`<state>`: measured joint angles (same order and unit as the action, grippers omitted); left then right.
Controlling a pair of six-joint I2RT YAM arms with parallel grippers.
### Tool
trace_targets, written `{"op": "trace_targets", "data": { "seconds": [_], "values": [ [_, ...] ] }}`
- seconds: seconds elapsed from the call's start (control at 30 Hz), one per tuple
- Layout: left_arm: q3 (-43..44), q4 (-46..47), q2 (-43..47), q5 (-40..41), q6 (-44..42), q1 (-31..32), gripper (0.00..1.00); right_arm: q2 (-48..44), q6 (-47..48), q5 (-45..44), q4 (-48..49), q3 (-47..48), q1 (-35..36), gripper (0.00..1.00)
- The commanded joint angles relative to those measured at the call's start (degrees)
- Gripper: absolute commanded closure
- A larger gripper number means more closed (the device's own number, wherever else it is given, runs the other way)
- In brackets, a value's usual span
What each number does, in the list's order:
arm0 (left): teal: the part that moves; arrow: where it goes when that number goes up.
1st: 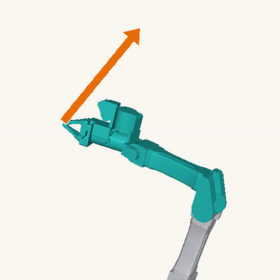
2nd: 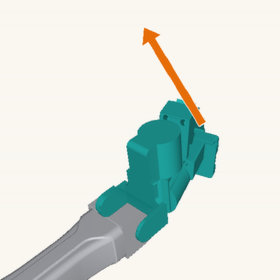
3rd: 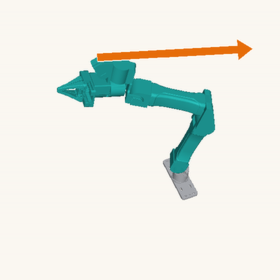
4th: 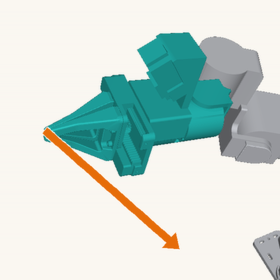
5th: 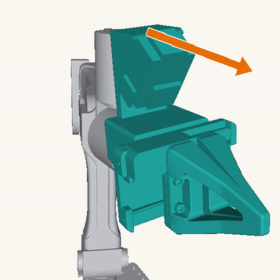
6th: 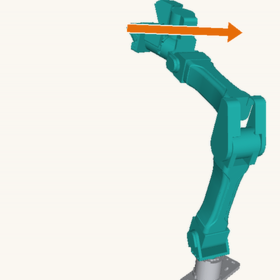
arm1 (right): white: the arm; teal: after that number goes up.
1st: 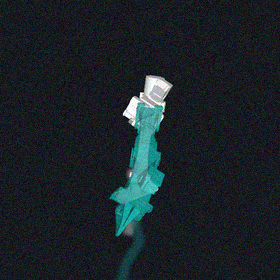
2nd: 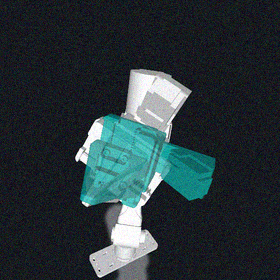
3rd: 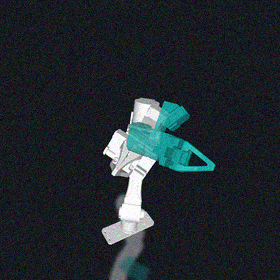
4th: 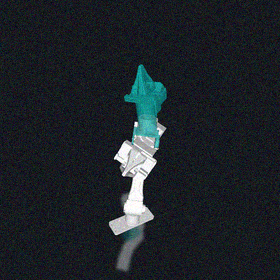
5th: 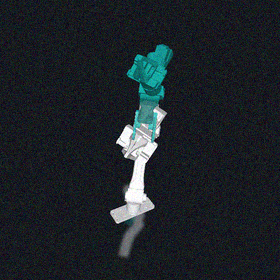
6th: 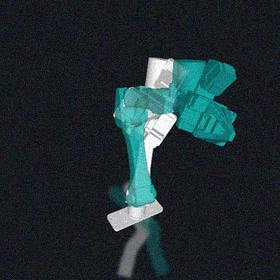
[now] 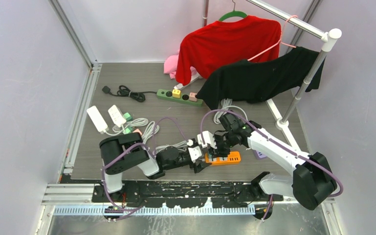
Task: Pull the plug off the socket
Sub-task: Remove the plug from the socket.
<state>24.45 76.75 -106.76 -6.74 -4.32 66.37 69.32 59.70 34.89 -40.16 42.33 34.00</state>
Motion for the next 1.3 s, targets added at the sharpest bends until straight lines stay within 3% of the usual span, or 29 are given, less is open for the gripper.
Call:
{"op": "trace_targets", "data": {
  "seconds": [0.0,0.83,0.9,0.93,0.97,1.0,1.03,1.27],
  "values": [
    [1.44,5.19,-2.14,-1.45,1.77,0.2,0.26,-1.98,-1.19,3.73,0.7,2.64,-0.24,0.99],
    [2.52,5.17,-3.61,-4.04,3.3,0.18,0.41,-3.17,-0.73,6.76,-0.68,3.03,-1.57,0.99],
    [2.58,5.19,-3.47,-4.59,3.43,0.17,0.49,-2.97,-0.73,6.76,-0.59,2.89,-1.57,0.99],
    [2.55,5.17,-3.34,-4.74,3.27,0.11,0.61,-2.96,-0.73,6.72,-0.66,2.89,-1.57,0.99],
    [2.39,5.2,-3.16,-4.72,3.2,-0.01,0.81,-2.93,-0.73,6.57,-0.71,2.94,-1.57,0.99],
    [2.05,5.22,-3.03,-4.57,3.22,-0.13,0.94,-3.0,-0.85,6.51,-0.84,3.11,-1.61,0.99],
    [1.75,5.17,-2.78,-4.42,3.37,-0.33,0.99,-2.93,-1.27,6.73,-0.75,3.17,-1.57,0.99],
    [4.06,2.89,-3.05,-6.15,4.55,-0.71,1.0,0.15,-13.12,11.19,5.94,4.29,0.59,0.99]
  ]
}}
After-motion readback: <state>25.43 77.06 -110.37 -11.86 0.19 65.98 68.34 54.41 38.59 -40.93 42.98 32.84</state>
